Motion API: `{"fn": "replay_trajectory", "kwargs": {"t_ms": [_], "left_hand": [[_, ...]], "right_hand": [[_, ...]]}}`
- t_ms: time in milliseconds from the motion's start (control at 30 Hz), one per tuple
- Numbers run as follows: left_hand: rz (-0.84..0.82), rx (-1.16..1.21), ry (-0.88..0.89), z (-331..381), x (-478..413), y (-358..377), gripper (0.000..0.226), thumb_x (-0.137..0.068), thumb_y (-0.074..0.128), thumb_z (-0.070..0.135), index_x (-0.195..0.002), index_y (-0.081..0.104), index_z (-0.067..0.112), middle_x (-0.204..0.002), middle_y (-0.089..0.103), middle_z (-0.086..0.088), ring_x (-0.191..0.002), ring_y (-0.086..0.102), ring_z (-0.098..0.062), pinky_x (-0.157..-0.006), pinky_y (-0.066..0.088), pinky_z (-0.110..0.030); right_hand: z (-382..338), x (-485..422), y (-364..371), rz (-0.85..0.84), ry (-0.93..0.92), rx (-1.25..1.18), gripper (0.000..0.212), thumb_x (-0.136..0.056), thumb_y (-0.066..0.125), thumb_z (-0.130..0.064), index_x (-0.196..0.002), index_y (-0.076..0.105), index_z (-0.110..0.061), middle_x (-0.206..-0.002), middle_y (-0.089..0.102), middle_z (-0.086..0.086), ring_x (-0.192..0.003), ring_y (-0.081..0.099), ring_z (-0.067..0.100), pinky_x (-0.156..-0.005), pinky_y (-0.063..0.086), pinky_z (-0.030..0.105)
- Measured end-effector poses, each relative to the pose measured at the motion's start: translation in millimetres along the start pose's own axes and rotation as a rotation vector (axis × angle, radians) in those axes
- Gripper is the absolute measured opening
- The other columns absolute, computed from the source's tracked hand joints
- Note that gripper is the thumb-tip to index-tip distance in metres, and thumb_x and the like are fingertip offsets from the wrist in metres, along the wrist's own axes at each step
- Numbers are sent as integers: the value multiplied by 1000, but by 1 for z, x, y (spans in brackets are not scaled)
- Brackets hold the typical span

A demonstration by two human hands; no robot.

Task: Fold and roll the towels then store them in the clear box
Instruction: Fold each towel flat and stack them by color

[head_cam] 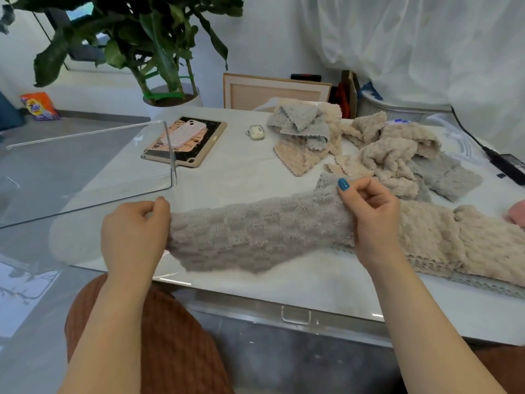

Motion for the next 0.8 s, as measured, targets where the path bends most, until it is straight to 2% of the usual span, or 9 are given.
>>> {"fn": "replay_trajectory", "kwargs": {"t_ms": [100, 200, 300, 367, 400, 467, 533, 667, 800], "left_hand": [[-267, -169, -90, -10, -12, 52, 59, -90, 45, 48, -47, 44, 8, -56, 53, -12, -62, 53, -33, -60, 41, -33], [-491, -225, -107, -30, -3, 117, 59, -90, 44, 58, -51, 44, 13, -61, 52, -8, -76, 61, -34, -70, 46, -36], [-541, 31, -157, -44, 21, 156, 44, -91, 48, 54, -93, 56, 11, -73, 55, -2, -87, 60, -31, -76, 46, -37], [-503, 138, -202, -52, 33, 158, 58, -90, 52, 53, -126, 45, 8, -91, 60, -6, -93, 59, -27, -84, 47, -38], [-479, 120, -195, -58, 36, 158, 63, -88, 54, 53, -130, 44, 6, -102, 59, -10, -97, 58, -28, -87, 47, -39], [-489, 11, -151, -66, 40, 161, 59, -85, 58, 55, -118, 54, 6, -110, 54, -13, -101, 56, -29, -89, 47, -41], [-537, -36, -88, -64, 45, 163, 45, -82, 62, 55, -95, 59, 12, -98, 54, -10, -92, 56, -28, -79, 47, -38], [-389, 20, 87, -33, 43, 143, 24, -84, 66, 29, -69, 50, 19, -85, 49, -4, -77, 52, -22, -64, 36, -28], [-361, 205, 14, -20, 41, 134, 27, -82, 61, 11, -66, 39, 14, -66, 42, 1, -59, 39, -12, -55, 32, -25]], "right_hand": [[7, 2, -14, 62, 4, 322, 20, -85, 70, -17, -71, 58, -10, -62, 51, -3, -58, 42, 7, -56, 36, 19], [64, 12, -22, -123, 309, 584, 19, -82, 71, -13, -72, 55, -12, -59, 48, -3, -53, 42, 8, -52, 34, 23], [128, 57, -43, -273, 670, 689, 25, -80, 73, -13, -96, 55, -12, -72, 51, 1, -62, 49, 13, -54, 41, 24], [138, 68, -58, -230, 653, 739, 32, -81, 73, -20, -107, 54, -15, -80, 53, 2, -71, 53, 16, -65, 44, 28], [135, 69, -62, -195, 612, 742, 29, -81, 73, -24, -104, 56, -16, -81, 53, 2, -73, 53, 17, -68, 44, 29], [130, 66, -56, -194, 536, 759, 22, -79, 75, -26, -83, 56, -14, -75, 49, 1, -68, 47, 15, -63, 38, 27], [132, 64, -48, -236, 475, 854, 33, -77, 76, -23, -66, 46, -14, -70, 42, 1, -67, 40, 15, -56, 28, 24], [121, 55, -52, -105, 343, 989, 36, -81, 68, -14, -60, 39, -16, -83, 45, 6, -68, 41, 12, -54, 25, 22], [126, 54, -67, 24, 433, 624, 36, -85, 67, -20, -66, 38, -14, -62, 38, 2, -56, 33, 17, -55, 26, 28]]}}
Point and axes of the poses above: each hand's wrist, its own x-axis away from the middle knuckle, its own y-axis out of the palm, z = x × y, the point moved 10 cm from there along -x, towards the middle knuckle
